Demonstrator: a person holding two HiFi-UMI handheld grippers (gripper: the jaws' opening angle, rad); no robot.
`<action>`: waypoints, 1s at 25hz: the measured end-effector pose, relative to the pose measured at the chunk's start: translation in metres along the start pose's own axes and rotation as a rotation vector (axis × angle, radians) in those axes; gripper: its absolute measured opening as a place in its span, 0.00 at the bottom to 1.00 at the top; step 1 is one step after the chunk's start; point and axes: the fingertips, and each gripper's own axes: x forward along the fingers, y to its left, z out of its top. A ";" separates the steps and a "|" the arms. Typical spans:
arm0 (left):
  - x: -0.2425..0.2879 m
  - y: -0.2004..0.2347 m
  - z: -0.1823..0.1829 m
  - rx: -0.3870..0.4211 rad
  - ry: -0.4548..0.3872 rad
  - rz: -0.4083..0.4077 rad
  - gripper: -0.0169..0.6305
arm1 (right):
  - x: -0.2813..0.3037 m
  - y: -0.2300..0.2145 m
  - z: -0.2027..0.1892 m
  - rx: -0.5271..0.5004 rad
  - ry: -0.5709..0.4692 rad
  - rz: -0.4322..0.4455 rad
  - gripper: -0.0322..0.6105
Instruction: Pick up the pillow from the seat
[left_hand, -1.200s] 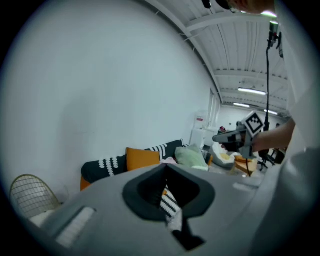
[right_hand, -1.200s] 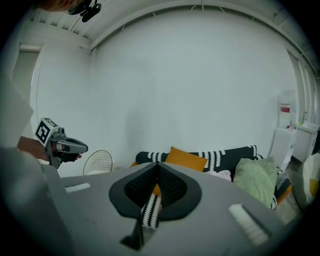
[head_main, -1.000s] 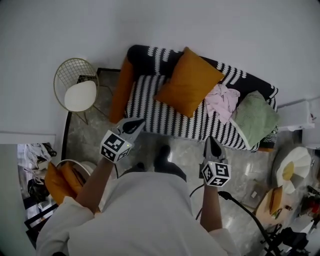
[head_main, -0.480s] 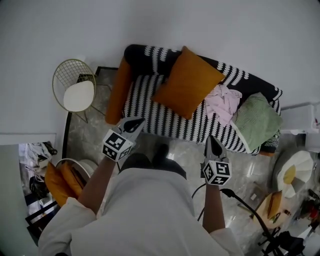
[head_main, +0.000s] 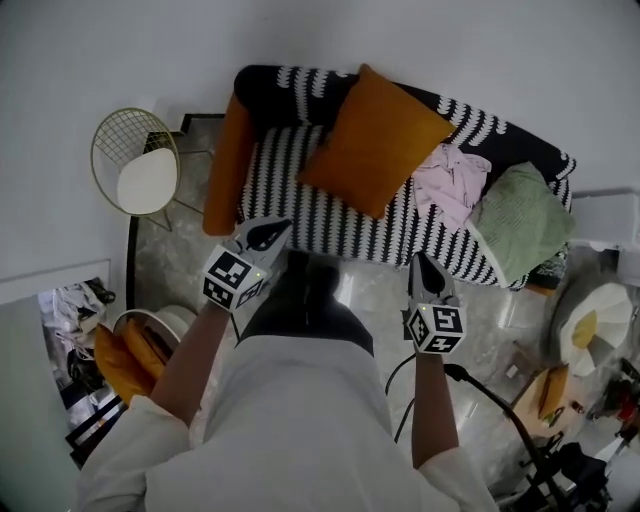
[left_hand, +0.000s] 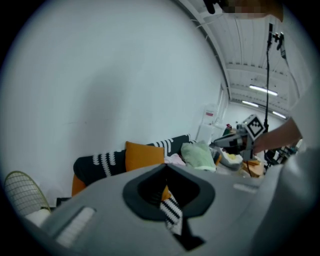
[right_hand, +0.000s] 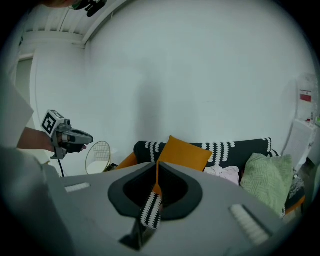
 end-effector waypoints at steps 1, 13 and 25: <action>0.005 0.004 -0.002 -0.003 0.008 -0.005 0.03 | 0.007 -0.002 -0.001 0.002 0.006 -0.002 0.08; 0.092 0.059 -0.027 -0.017 0.072 -0.044 0.06 | 0.085 -0.052 -0.030 0.079 0.058 -0.062 0.13; 0.172 0.123 -0.065 -0.026 0.114 -0.083 0.13 | 0.175 -0.077 -0.077 0.176 0.132 -0.098 0.19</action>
